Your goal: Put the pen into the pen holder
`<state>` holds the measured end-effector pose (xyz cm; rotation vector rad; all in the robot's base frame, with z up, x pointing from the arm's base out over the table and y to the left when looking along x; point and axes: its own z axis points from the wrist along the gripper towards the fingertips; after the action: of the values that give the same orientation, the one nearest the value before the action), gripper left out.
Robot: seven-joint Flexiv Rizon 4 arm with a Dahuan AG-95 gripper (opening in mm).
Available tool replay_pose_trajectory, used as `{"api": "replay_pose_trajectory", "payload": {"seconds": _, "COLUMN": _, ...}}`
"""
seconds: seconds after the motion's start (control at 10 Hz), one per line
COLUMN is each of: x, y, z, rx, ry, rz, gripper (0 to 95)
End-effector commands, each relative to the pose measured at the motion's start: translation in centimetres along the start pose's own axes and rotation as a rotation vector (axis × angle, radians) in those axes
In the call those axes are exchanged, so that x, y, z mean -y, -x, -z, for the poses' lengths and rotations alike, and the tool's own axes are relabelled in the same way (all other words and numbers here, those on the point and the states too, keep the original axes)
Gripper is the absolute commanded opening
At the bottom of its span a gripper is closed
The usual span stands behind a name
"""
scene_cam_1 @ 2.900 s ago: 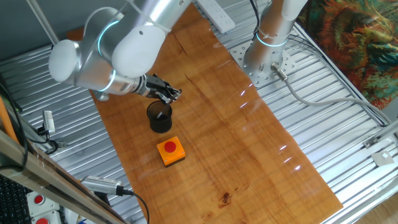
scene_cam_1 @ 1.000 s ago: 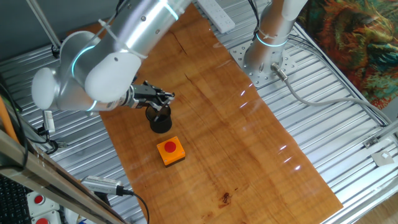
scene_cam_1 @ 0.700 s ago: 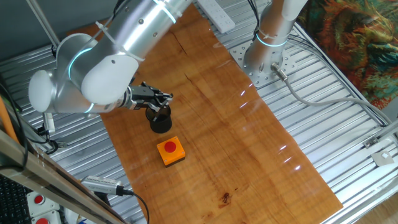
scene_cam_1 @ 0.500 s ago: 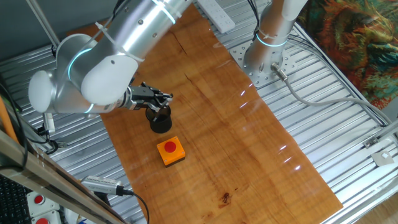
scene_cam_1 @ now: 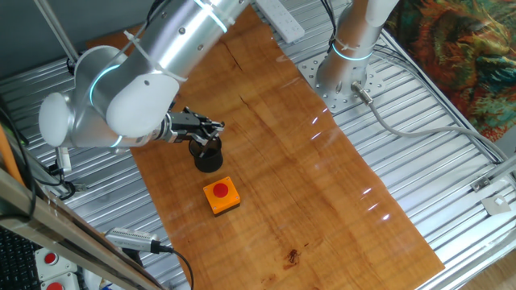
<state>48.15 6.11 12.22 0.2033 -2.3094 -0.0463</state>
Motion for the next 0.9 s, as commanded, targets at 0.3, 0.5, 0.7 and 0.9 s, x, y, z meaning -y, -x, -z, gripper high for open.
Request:
{"api": "replay_pose_trajectory", "payload": {"seconds": 0.3, "x": 0.11, "y": 0.4, "z": -0.07, "rx": -0.009, "ry": -0.004, "rz": -0.006, "gripper": 0.0}}
{"api": "replay_pose_trajectory", "payload": {"seconds": 0.5, "x": 0.11, "y": 0.41, "z": -0.04, "rx": -0.003, "ry": -0.009, "rz": -0.006, "gripper": 0.0}}
{"api": "replay_pose_trajectory", "payload": {"seconds": 0.7, "x": 0.11, "y": 0.41, "z": -0.04, "rx": 0.002, "ry": -0.01, "rz": 0.003, "gripper": 0.0}}
{"api": "replay_pose_trajectory", "payload": {"seconds": 0.9, "x": 0.11, "y": 0.41, "z": -0.04, "rx": 0.002, "ry": -0.01, "rz": 0.012, "gripper": 0.0}}
